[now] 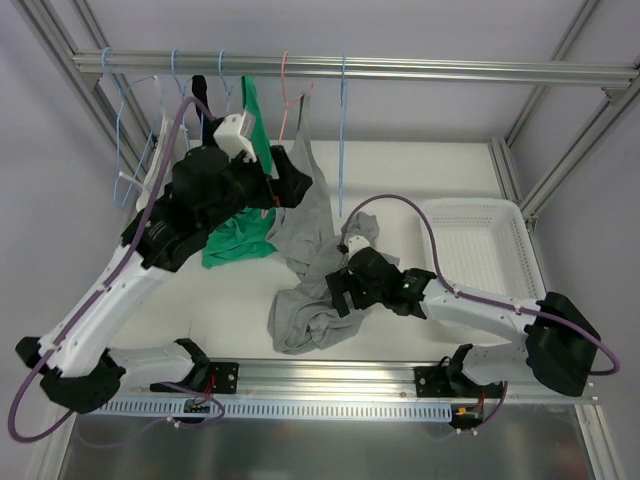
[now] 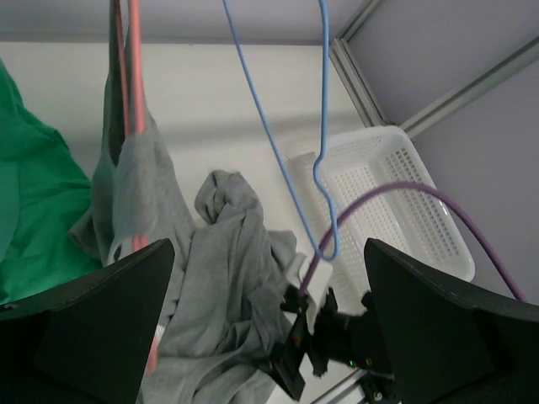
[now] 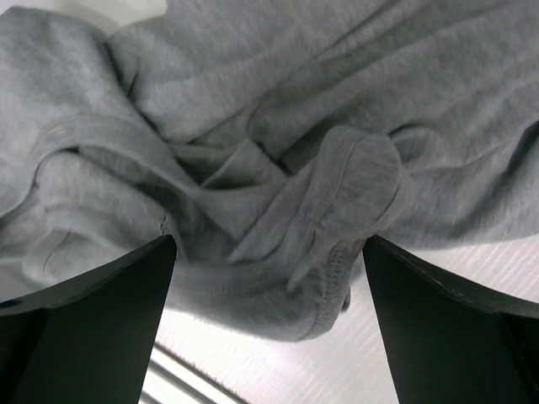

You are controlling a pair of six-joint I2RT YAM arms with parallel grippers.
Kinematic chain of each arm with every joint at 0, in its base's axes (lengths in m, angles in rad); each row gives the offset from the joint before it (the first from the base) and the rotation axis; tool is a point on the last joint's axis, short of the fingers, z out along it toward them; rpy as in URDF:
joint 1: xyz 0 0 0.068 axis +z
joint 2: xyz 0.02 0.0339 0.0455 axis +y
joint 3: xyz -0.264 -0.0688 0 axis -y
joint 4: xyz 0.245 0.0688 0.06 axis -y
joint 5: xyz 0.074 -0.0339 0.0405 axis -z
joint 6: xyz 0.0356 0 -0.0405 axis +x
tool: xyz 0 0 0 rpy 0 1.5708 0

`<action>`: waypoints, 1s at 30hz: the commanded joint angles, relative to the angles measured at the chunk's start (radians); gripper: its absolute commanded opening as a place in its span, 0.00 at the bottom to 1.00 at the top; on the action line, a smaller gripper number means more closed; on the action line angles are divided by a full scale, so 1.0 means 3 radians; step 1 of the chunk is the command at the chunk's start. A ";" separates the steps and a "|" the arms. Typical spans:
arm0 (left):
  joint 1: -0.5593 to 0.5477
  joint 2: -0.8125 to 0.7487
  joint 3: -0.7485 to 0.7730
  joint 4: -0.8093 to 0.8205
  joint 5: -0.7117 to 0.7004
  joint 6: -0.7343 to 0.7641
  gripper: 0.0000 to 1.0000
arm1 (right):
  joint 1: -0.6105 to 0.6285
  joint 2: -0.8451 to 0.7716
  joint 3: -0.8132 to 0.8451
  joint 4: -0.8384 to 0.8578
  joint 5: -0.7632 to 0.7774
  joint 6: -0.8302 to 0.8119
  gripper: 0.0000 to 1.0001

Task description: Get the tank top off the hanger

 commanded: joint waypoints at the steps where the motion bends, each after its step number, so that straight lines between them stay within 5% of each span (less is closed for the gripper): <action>1: -0.0015 -0.0456 -0.0450 0.0011 0.0033 0.0088 0.99 | 0.0119 0.0331 0.0323 0.0095 0.0613 0.0002 0.99; 5: -0.0015 -0.0998 -0.1114 0.0001 -0.0059 0.0063 0.99 | 0.0149 0.0918 0.0446 0.0232 0.0742 0.0309 0.99; 12: -0.0015 -0.1739 -0.1524 -0.0367 -0.0330 0.0170 0.99 | 0.0379 0.1456 0.0472 0.0136 0.1058 0.0713 0.98; 16: -0.0015 -0.2006 -0.1657 -0.0664 -0.0519 0.0241 0.99 | 0.0497 0.1238 0.0273 0.0100 0.1186 0.0856 0.48; 18: -0.0015 -0.2174 -0.1795 -0.0750 -0.0530 0.0297 0.99 | 0.0523 0.1099 0.0171 0.0095 0.1186 0.0836 0.34; 20: -0.0015 -0.2287 -0.1949 -0.0781 -0.0520 0.0349 0.99 | 0.0528 0.0818 0.0119 0.0060 0.1222 0.0806 0.05; 30: -0.0010 -0.2656 -0.2276 -0.0838 -0.1056 0.0334 0.99 | 0.0523 -0.0526 0.0272 -0.0406 0.1447 0.0361 0.00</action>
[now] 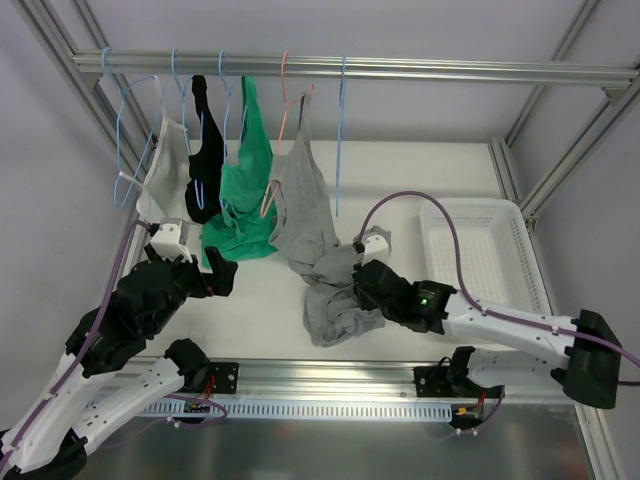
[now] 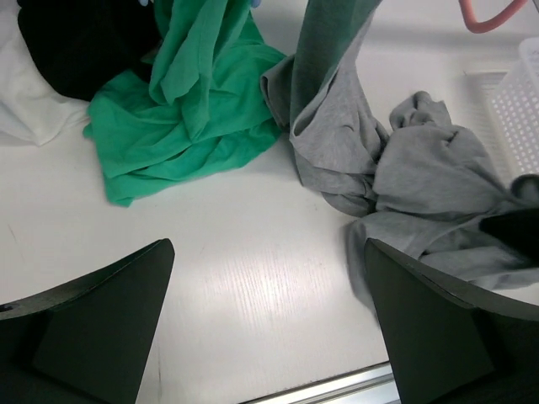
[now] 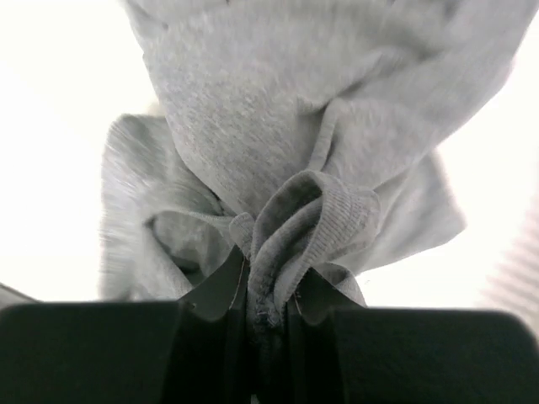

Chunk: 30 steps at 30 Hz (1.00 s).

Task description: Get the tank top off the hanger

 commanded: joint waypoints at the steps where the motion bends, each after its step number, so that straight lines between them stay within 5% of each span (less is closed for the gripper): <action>1: -0.0010 -0.0017 -0.0043 0.0023 -0.0243 0.0050 0.99 | 0.0006 -0.0414 0.0237 -0.0203 0.0288 -0.0214 0.00; 15: -0.0004 -0.0129 -0.0105 0.0018 -0.0304 -0.0021 0.99 | -0.0141 -0.1069 0.1642 -0.1088 0.1158 -0.1287 0.00; 23: -0.0004 -0.0273 -0.0130 0.0023 -0.0335 -0.0027 0.99 | -0.1516 -0.1125 0.2037 -0.1365 0.0647 -0.1426 0.00; 30: -0.0004 -0.0242 -0.0125 0.0018 -0.0263 0.0004 0.98 | -0.2958 -0.1013 0.1624 -0.1248 -0.0288 -0.1156 0.00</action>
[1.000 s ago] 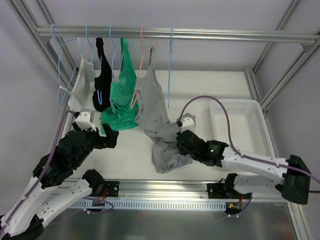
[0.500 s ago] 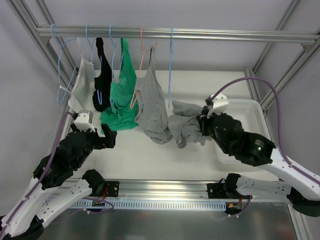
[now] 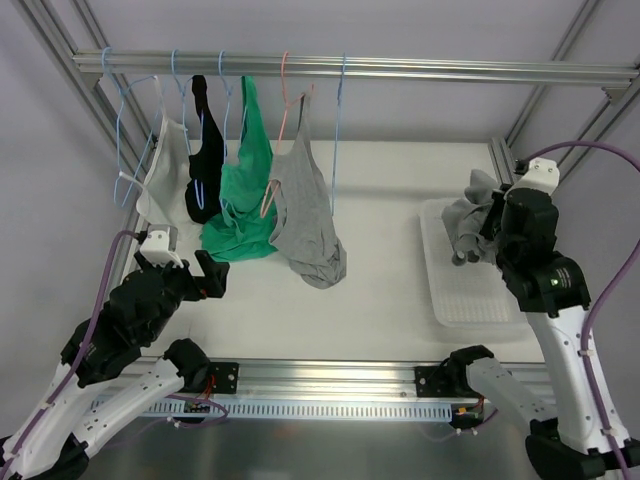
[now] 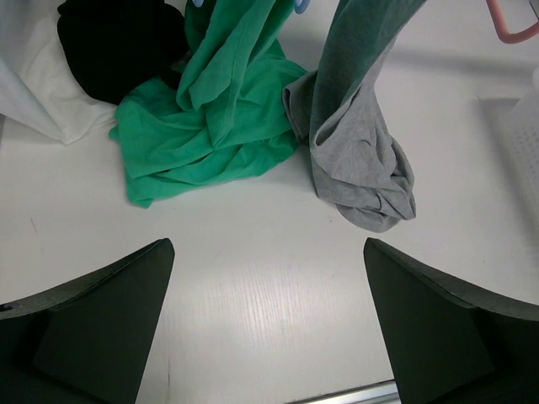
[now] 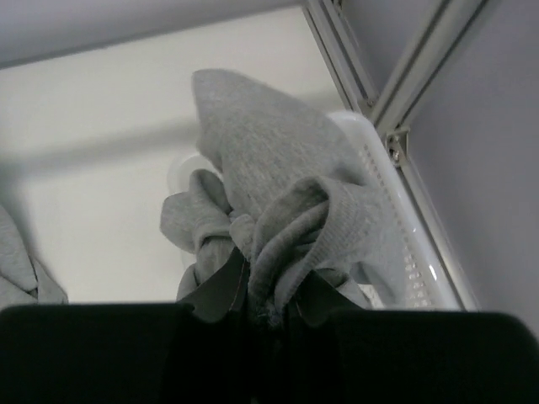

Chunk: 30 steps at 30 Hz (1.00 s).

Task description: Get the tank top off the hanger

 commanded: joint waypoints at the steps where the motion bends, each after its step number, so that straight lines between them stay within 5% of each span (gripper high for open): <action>1: -0.0004 0.0017 -0.0007 0.0035 0.0009 0.0021 0.98 | -0.0607 0.0100 -0.0308 0.0244 -0.0694 0.0233 0.00; 9: -0.0004 0.0012 -0.0002 0.0040 0.0065 0.0036 0.99 | -0.1458 0.0876 -0.0958 0.0909 -0.1569 0.0571 0.00; 11: -0.0010 -0.0023 0.0003 0.0040 0.0060 0.0036 0.99 | -0.1504 0.1101 -0.0949 0.0935 -0.1560 0.0607 0.07; 12: -0.0005 -0.0034 0.0003 0.0035 0.0050 0.0036 0.99 | -0.1504 0.1148 -0.0928 0.0946 -0.1575 0.0612 0.27; 14: -0.0004 -0.0069 0.0008 0.0035 0.0029 0.0026 0.99 | -0.1504 0.1209 -0.0908 0.0941 -0.1646 0.0628 0.52; 15: -0.0004 -0.0075 0.0013 0.0040 0.0009 0.0021 0.99 | -0.1504 0.1189 -0.0908 0.0910 -0.1621 0.0638 0.76; 17: -0.0004 -0.0060 0.0044 0.0040 0.0009 -0.0005 0.99 | -0.1499 0.1077 -0.0913 0.0874 -0.1473 0.0653 0.99; 26: -0.0010 0.0435 0.0667 0.0040 0.0197 -0.0087 0.99 | -0.1499 -0.0001 -0.0759 0.0496 -0.1323 0.0531 1.00; 30: -0.0004 0.0926 0.1325 0.0030 0.0223 -0.0056 0.99 | -0.1504 -0.0467 -0.0994 0.0724 -0.2414 0.0577 1.00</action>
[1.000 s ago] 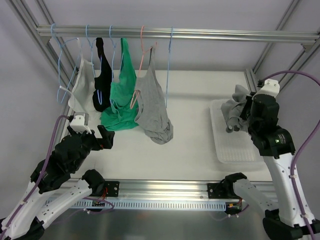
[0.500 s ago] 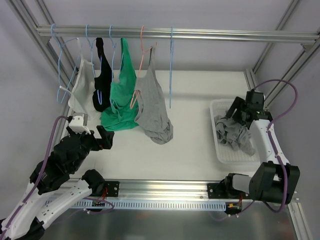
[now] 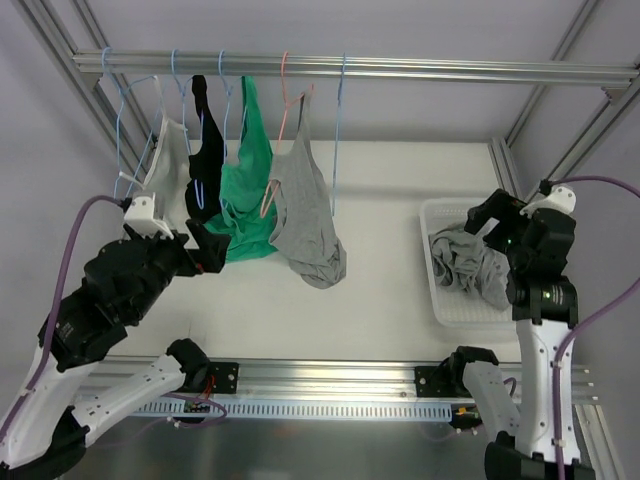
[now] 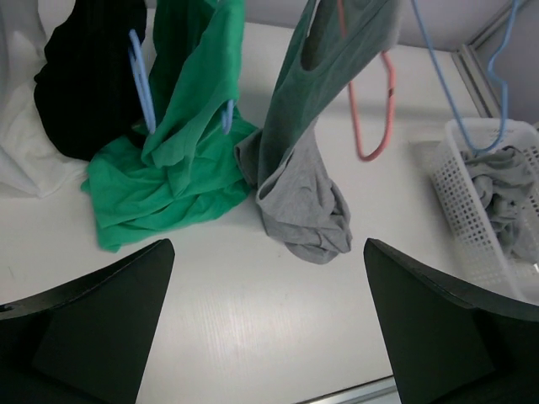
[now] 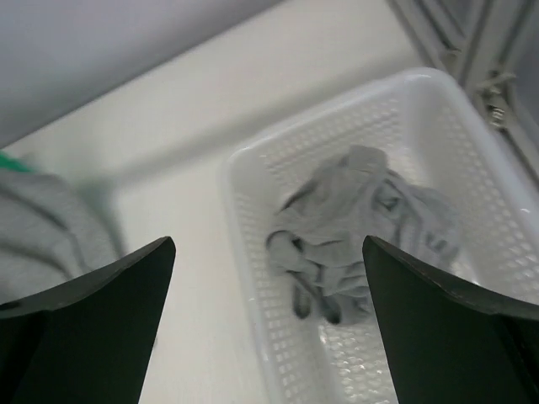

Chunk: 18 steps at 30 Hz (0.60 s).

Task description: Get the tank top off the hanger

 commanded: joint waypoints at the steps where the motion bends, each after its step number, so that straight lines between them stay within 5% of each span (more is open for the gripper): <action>1: -0.0004 0.0579 0.0559 0.0077 0.0126 0.0040 0.99 | -0.0013 -0.0342 -0.0164 0.0190 -0.1050 0.0059 0.99; 5: -0.0004 0.1240 0.1208 0.0046 0.0371 0.0199 0.99 | -0.0007 -0.0349 -0.0343 0.0390 -0.1941 0.0171 1.00; 18: 0.0230 0.2912 0.2850 0.0046 0.0488 0.1191 0.97 | -0.0007 -0.0665 -0.0650 0.0400 -0.2642 0.0141 1.00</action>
